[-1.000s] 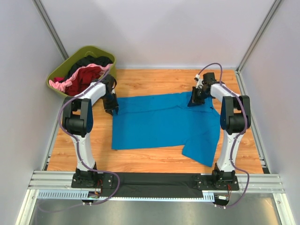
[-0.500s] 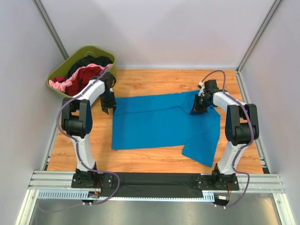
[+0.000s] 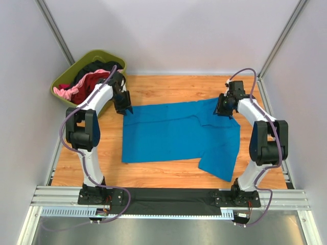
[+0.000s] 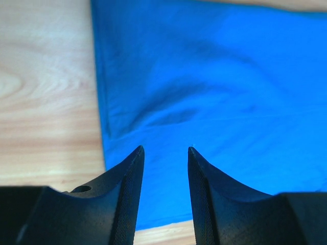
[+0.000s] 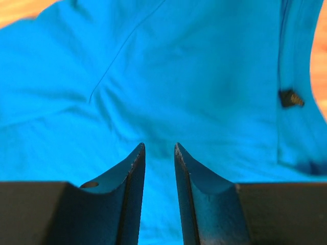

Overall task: Fold and stack the t-shirts
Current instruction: Fold the tshirt

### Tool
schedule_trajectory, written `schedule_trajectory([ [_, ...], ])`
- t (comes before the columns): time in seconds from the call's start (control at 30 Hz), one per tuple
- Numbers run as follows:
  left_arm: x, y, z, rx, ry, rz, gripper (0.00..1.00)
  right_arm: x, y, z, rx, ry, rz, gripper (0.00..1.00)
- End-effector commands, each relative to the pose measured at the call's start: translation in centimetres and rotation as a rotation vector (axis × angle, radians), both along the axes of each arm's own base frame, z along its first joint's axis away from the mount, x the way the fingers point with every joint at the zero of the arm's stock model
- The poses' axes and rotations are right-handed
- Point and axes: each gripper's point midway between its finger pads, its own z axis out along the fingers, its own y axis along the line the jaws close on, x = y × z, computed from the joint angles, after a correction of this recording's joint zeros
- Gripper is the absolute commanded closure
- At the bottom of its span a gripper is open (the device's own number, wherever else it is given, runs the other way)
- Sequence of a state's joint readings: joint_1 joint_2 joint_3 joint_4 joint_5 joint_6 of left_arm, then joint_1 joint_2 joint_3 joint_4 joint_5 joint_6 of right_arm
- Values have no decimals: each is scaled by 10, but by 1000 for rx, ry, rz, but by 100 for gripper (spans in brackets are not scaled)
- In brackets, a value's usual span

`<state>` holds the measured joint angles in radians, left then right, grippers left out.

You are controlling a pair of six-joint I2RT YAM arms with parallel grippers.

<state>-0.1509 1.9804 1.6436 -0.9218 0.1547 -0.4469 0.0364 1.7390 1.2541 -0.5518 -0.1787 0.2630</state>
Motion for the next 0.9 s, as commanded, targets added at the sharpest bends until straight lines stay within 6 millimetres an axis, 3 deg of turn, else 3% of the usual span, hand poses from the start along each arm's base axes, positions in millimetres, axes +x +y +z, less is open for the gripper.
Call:
schedule_trajectory([
  [0.0,22,-20,-3,-90,-44,-30,53,22,-6,-14,-9,5,-30,69],
  [0.1,19,-14,-25,-49,0,-19,53,15,-12,-37,-33,67,-60,69],
  [0.17,8,-4,-36,4,71,3,53,9,-25,-44,-63,89,-116,71],
  [0.23,6,5,-43,60,104,16,53,2,-23,-47,-44,91,-115,71],
  [0.37,15,2,-28,47,67,9,53,20,-50,-24,-6,9,-162,68],
  [0.53,46,-17,9,-55,-59,-23,52,60,-61,7,73,-101,-152,61],
  [0.6,59,-27,16,-105,-107,-37,52,70,-63,5,113,-107,-136,58],
  [0.63,61,-28,16,-112,-113,-37,51,81,-66,14,118,-137,-131,56],
  [0.77,67,-30,-1,-114,-85,-36,51,105,-72,14,140,-151,-104,55],
  [0.8,67,-31,-5,-117,-75,-37,51,108,-74,3,140,-130,-103,55],
  [0.87,66,-33,-12,-123,-59,-38,51,117,-79,4,150,-143,-107,55],
])
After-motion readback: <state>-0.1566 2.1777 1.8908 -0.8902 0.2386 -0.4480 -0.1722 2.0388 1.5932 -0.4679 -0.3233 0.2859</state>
